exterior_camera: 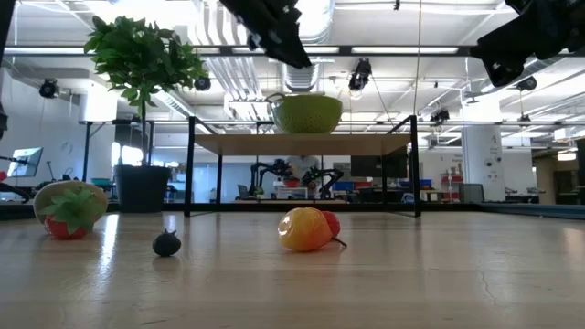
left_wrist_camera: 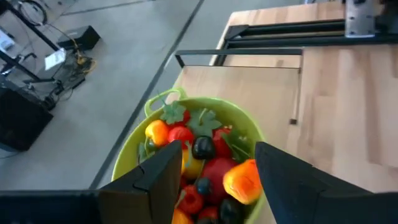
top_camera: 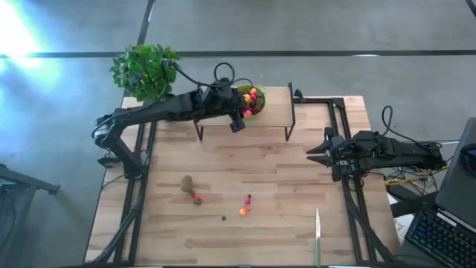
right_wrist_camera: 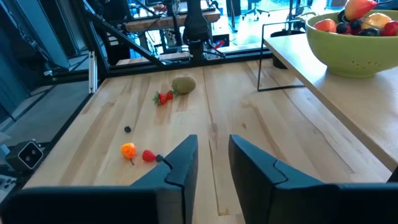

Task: Pick & Place Fruit
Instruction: Put the blueberry into the green strainer bowl on the shelf

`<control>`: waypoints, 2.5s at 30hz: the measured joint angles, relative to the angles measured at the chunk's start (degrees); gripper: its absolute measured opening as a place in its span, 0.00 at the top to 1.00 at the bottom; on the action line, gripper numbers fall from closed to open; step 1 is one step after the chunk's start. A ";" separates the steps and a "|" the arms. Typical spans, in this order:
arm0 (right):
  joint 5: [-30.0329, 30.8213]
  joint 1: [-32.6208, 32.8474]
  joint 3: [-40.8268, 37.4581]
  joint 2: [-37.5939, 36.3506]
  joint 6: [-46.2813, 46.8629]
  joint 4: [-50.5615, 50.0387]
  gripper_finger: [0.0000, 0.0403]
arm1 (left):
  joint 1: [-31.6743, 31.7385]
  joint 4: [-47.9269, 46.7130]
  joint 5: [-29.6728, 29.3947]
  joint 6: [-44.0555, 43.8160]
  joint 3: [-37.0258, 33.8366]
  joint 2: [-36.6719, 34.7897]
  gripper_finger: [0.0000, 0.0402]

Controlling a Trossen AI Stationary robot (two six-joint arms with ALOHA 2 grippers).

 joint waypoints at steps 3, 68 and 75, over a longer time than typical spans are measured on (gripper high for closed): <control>0.02 -0.01 0.00 0.02 0.00 0.00 0.76 | -1.47 -7.52 0.00 -1.24 4.42 -0.06 0.48; 0.00 0.00 0.00 0.01 0.00 -0.01 0.45 | -41.23 18.21 15.55 -21.03 -37.14 0.30 0.49; 0.00 0.00 0.00 0.00 0.00 0.00 0.42 | -41.27 21.44 16.09 -21.01 -37.72 5.18 0.52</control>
